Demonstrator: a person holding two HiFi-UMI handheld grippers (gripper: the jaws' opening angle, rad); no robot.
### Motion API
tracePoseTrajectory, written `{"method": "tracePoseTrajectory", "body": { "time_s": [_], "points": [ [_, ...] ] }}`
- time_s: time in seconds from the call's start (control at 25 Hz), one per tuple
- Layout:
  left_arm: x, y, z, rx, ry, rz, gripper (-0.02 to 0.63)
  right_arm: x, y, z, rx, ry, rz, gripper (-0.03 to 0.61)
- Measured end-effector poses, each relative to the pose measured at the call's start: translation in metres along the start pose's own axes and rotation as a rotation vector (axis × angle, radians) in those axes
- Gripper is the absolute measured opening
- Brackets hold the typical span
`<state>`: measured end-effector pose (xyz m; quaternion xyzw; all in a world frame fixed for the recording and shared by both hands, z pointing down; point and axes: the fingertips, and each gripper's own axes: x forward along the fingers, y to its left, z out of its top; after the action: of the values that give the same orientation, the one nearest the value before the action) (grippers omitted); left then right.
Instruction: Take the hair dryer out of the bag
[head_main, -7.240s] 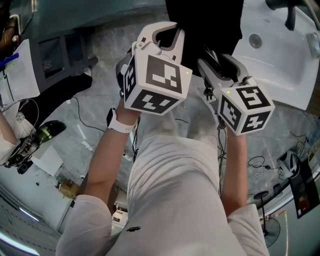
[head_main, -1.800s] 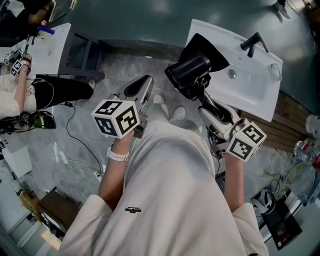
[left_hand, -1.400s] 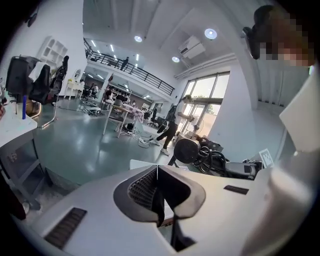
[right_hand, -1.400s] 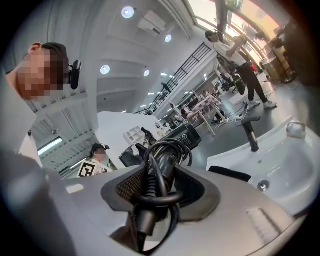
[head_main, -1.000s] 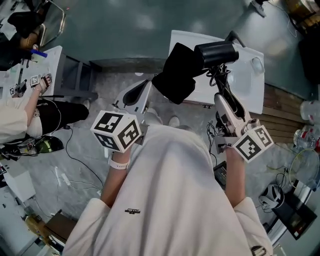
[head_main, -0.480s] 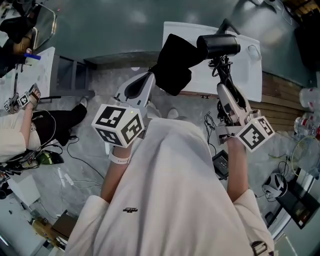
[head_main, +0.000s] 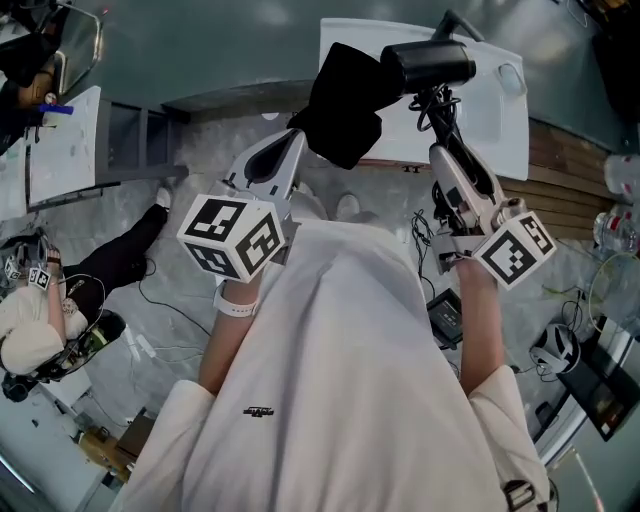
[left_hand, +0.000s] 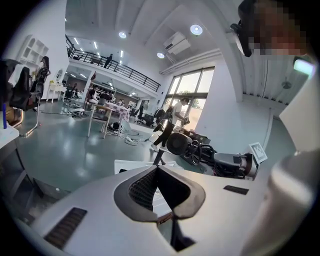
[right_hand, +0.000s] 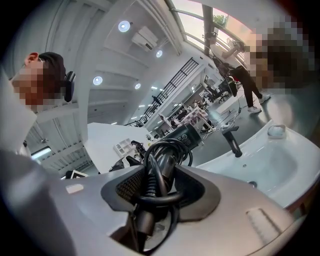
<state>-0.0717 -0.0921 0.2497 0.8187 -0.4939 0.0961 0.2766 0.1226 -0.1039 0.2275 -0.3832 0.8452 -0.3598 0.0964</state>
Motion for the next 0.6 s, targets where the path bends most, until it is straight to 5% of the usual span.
{"method": "tracePoseTrajectory", "body": {
  "time_s": [0.6],
  "points": [
    [0.004,-0.003,0.002,0.004,0.002,-0.016,0.008,0.005,0.013,-0.007,0.015,0.034,0.040,0.196]
  ]
}}
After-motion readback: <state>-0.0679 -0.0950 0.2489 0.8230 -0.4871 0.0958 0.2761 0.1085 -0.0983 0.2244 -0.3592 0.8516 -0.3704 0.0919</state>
